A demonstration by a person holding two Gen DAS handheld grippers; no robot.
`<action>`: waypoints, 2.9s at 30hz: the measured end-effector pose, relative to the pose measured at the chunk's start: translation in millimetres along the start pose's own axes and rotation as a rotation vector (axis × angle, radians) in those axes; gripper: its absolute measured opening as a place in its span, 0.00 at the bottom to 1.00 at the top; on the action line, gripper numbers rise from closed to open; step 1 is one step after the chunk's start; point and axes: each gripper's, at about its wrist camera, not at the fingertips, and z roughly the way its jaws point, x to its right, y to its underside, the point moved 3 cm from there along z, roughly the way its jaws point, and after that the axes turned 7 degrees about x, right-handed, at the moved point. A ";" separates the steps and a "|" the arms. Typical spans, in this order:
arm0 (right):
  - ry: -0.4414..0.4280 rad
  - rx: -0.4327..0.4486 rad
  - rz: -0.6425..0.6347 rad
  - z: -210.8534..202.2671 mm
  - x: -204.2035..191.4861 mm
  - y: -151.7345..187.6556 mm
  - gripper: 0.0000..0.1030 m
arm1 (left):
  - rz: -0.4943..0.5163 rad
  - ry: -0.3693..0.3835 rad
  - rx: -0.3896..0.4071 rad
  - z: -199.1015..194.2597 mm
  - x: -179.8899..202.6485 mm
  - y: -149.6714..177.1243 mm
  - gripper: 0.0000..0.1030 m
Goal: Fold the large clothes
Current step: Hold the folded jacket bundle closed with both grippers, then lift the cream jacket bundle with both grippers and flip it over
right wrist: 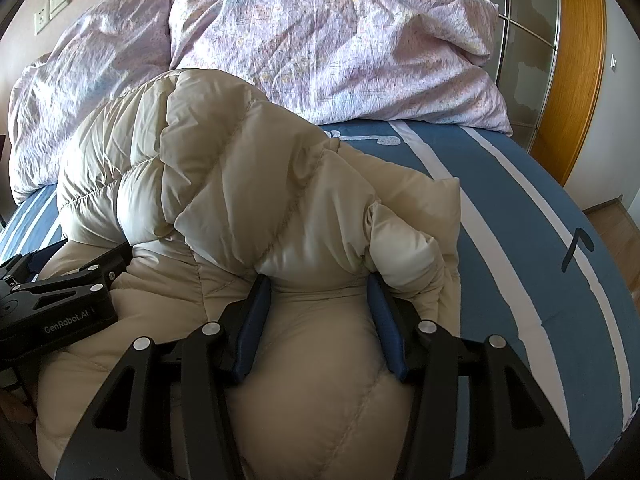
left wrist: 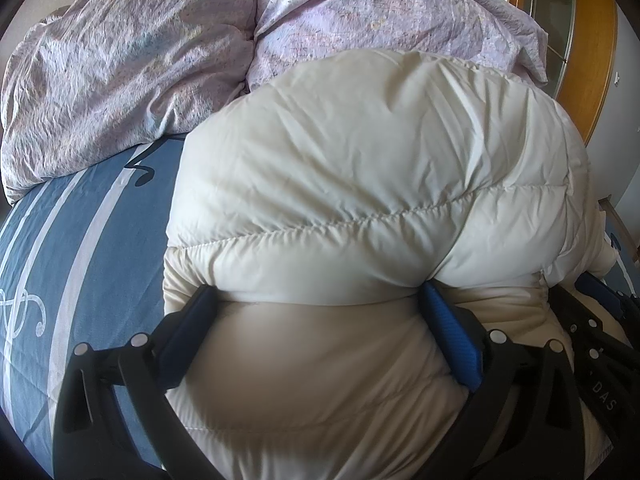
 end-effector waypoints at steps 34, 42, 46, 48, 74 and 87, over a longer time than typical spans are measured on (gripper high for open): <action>-0.258 -0.412 0.437 -4.4 59.9 6.9 0.97 | 0.034 0.033 -0.070 -54.2 -34.0 6.0 0.97; -0.339 -0.444 0.524 6.4 57.9 12.9 0.98 | 0.020 0.062 -0.086 -56.7 -42.7 1.9 0.97; -0.406 -0.449 0.563 6.8 54.7 11.5 0.65 | -0.014 0.084 -0.089 -60.2 -56.9 -7.4 0.97; -0.426 -0.431 0.584 5.5 56.7 8.4 0.44 | -0.043 0.107 -0.096 -61.4 -66.6 -11.6 0.97; -0.443 -0.361 0.659 -4.0 55.2 -16.2 0.27 | -0.433 0.518 -0.332 -16.6 -93.4 15.4 0.43; -0.639 -0.283 0.631 17.2 -34.3 -80.7 0.22 | -0.349 0.418 -0.134 -50.2 -173.2 -54.9 0.25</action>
